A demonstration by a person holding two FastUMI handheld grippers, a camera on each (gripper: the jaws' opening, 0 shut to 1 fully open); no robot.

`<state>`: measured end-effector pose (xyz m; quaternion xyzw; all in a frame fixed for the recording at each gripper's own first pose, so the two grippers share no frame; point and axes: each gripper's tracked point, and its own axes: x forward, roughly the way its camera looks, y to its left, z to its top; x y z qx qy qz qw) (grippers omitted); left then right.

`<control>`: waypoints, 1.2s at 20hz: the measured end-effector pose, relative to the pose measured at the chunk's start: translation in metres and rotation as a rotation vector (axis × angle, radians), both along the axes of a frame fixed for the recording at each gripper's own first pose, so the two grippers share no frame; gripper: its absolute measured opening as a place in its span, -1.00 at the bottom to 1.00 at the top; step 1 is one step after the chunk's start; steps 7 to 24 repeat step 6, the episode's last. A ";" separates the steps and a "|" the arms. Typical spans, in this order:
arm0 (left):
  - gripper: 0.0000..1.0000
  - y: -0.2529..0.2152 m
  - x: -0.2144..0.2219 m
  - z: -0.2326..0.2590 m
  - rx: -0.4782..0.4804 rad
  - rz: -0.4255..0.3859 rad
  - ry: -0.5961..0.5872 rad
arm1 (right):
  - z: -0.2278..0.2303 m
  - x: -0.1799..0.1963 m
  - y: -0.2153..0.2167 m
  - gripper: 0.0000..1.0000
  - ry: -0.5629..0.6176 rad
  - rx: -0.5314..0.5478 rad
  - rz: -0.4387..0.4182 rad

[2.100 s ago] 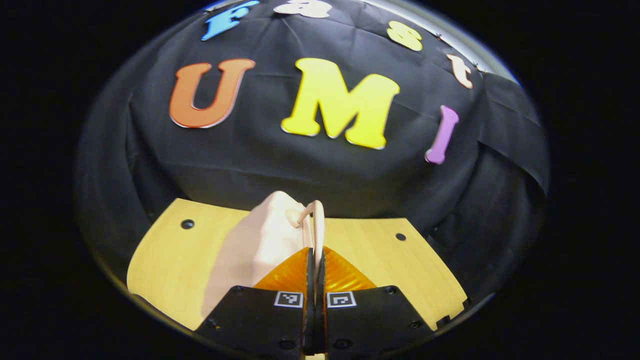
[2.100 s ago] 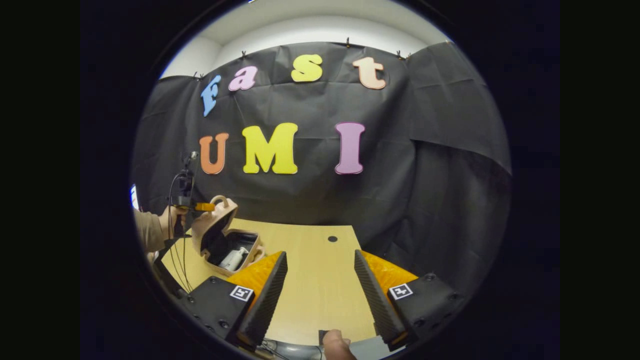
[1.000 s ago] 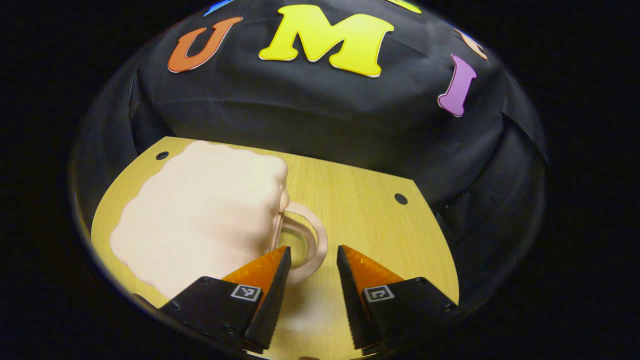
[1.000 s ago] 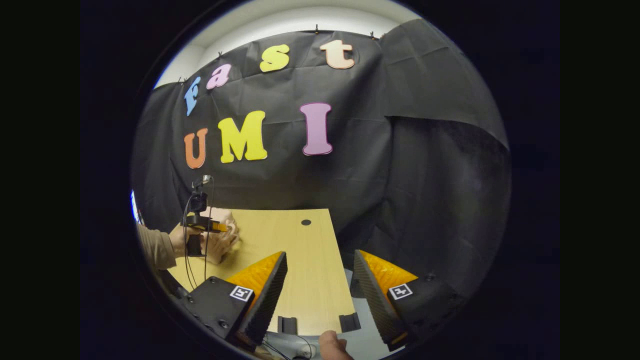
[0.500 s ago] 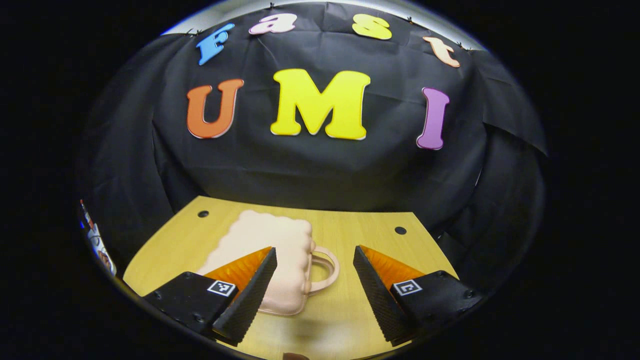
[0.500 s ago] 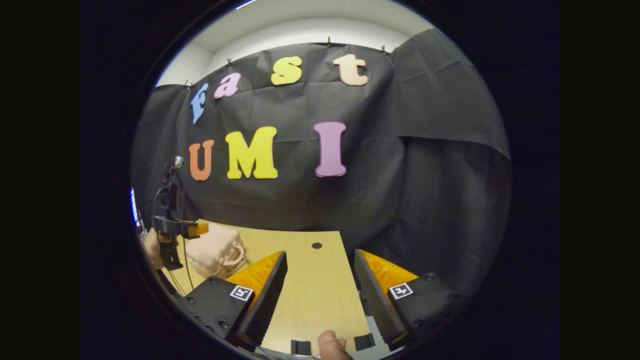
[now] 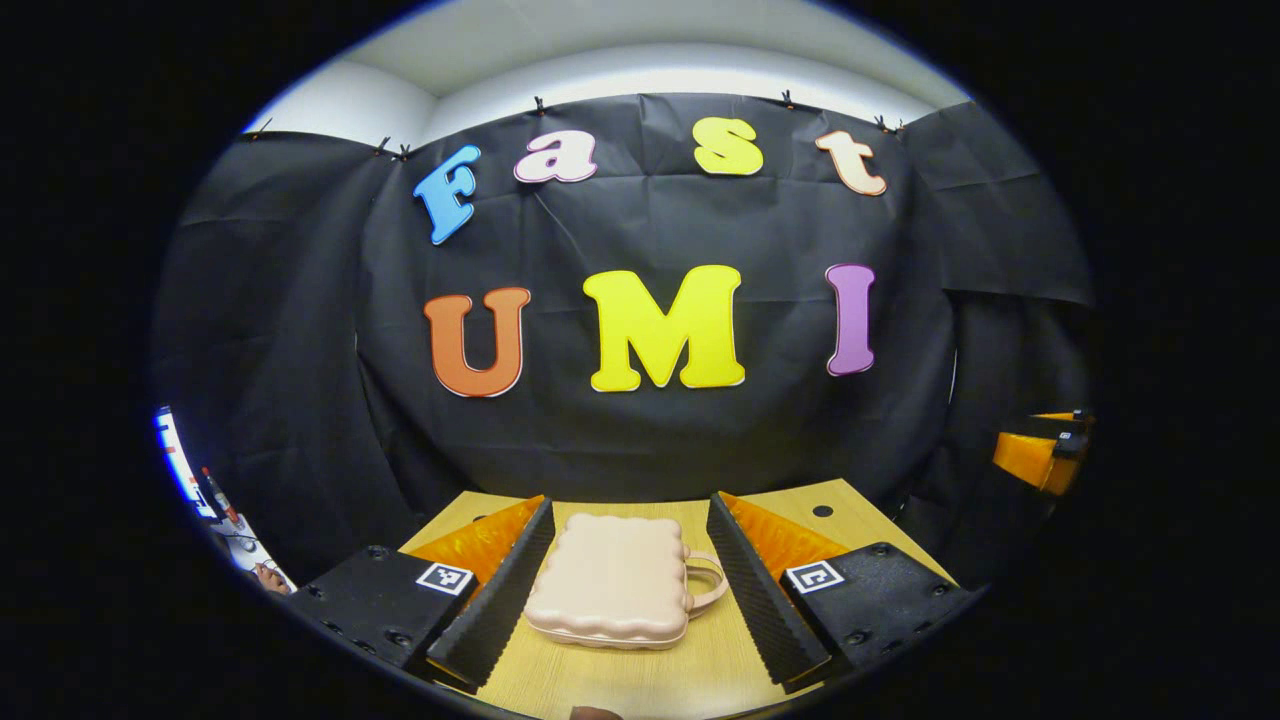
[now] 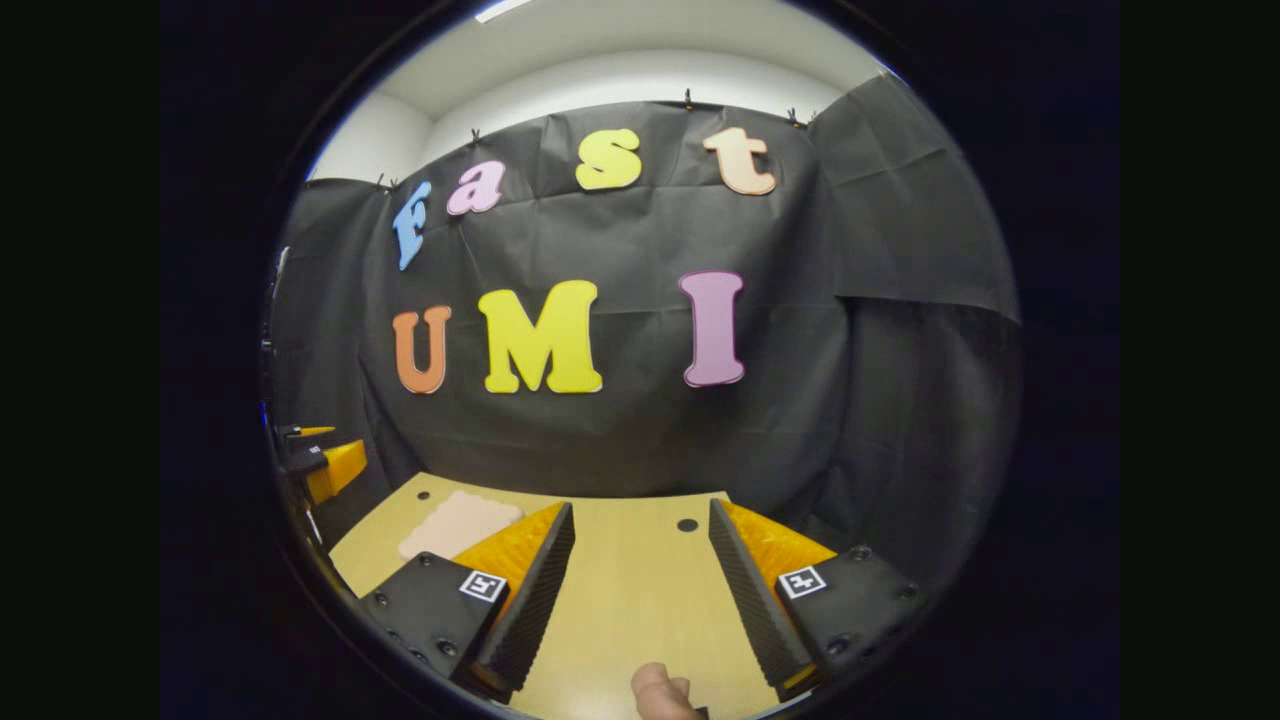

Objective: First open the suitcase, pack the skin care products into it, and then close the suitcase.

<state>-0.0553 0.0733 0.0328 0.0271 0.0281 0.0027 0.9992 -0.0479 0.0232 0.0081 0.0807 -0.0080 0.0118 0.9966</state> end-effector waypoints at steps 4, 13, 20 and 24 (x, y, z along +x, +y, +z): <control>0.95 0.009 -0.011 0.004 -0.030 -0.019 -0.038 | 0.001 -0.007 0.037 0.60 -0.004 -0.039 0.027; 0.95 0.015 -0.015 -0.001 -0.024 -0.028 -0.044 | -0.001 -0.012 0.052 0.60 0.000 -0.060 0.039; 0.95 0.015 -0.015 -0.001 -0.024 -0.028 -0.044 | -0.001 -0.012 0.052 0.60 0.000 -0.060 0.039; 0.95 0.015 -0.015 -0.001 -0.024 -0.028 -0.044 | -0.001 -0.012 0.052 0.60 0.000 -0.060 0.039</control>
